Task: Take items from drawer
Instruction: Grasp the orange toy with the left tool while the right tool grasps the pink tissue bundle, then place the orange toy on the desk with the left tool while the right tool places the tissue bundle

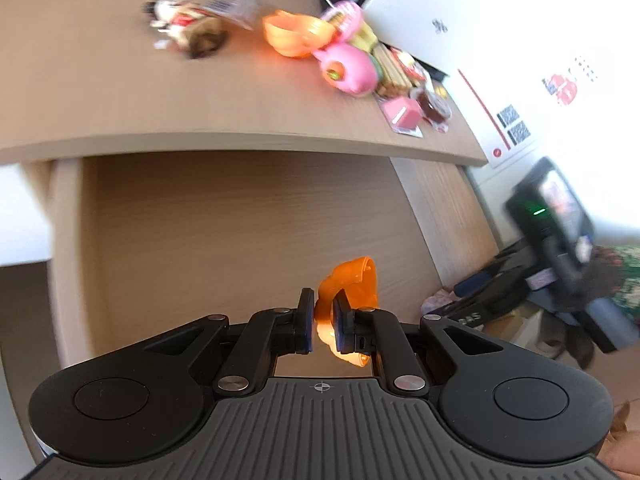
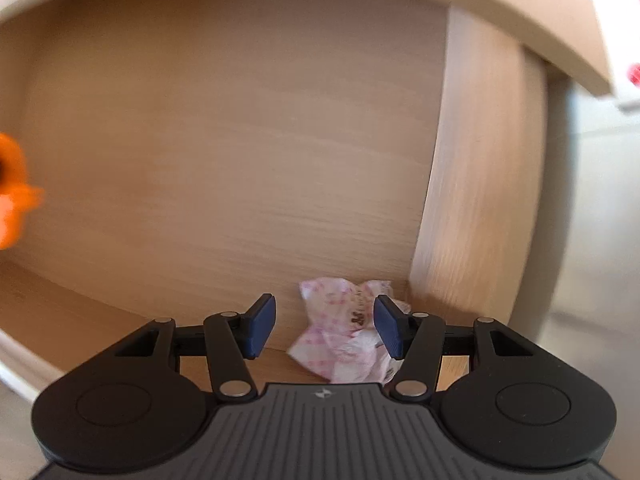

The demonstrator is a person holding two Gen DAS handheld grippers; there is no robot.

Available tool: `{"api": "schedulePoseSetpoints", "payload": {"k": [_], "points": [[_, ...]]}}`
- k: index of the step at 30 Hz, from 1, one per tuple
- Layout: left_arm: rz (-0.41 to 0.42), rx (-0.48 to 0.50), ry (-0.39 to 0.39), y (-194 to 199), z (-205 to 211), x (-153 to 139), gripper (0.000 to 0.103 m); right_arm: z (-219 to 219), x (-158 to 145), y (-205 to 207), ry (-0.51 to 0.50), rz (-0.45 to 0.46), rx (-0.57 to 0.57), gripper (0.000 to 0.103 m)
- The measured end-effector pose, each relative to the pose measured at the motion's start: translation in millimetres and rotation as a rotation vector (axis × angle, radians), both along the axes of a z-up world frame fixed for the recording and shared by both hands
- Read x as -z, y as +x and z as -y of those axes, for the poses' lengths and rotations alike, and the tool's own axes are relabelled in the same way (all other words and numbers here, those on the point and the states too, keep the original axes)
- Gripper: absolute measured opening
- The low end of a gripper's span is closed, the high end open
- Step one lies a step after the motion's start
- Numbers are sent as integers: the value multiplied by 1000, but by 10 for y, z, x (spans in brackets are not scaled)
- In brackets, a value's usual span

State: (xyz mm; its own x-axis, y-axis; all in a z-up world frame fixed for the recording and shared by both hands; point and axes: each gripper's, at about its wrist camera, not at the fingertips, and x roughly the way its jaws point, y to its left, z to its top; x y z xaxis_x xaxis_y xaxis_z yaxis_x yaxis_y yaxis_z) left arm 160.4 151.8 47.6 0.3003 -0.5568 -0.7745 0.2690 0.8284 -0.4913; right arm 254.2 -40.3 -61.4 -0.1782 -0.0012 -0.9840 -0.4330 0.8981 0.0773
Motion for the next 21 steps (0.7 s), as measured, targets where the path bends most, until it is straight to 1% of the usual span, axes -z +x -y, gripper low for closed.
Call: {"api": "schedulePoseSetpoints", "payload": {"k": [2,5,7,8,9,11,12,14,16,19,21], "points": [[-2,-22,-7,-72,-94,-9,12,-101,89,-25,-57,-14,-66,54],[-11,-54,-6,-134,-237,-11,12,-213,191,-85,-94,-45,-131,52],[-19,-76,-3,-158,-317,-13,12,-273,247,-149,-104,-64,-170,39],[-20,-82,-2,-163,-336,-10,12,-297,273,-191,-117,-63,-194,37],[-20,-87,-1,-165,-356,-16,12,-314,292,-233,-130,-55,-219,33],[-21,-91,2,-162,-384,-30,12,-319,265,-284,-118,-40,-237,21],[-21,-90,3,-156,-388,-41,12,-312,236,-293,-110,-28,-233,18],[-19,-84,5,-138,-384,-72,12,-279,128,-274,-59,3,-194,14],[-15,-77,5,-96,-358,-123,12,-238,-53,-219,27,33,-118,12],[15,-84,-6,-1,-359,-280,12,-190,-485,-143,194,112,-8,12],[48,-102,-24,102,-395,-435,12,-152,-865,-108,316,197,48,12]]}}
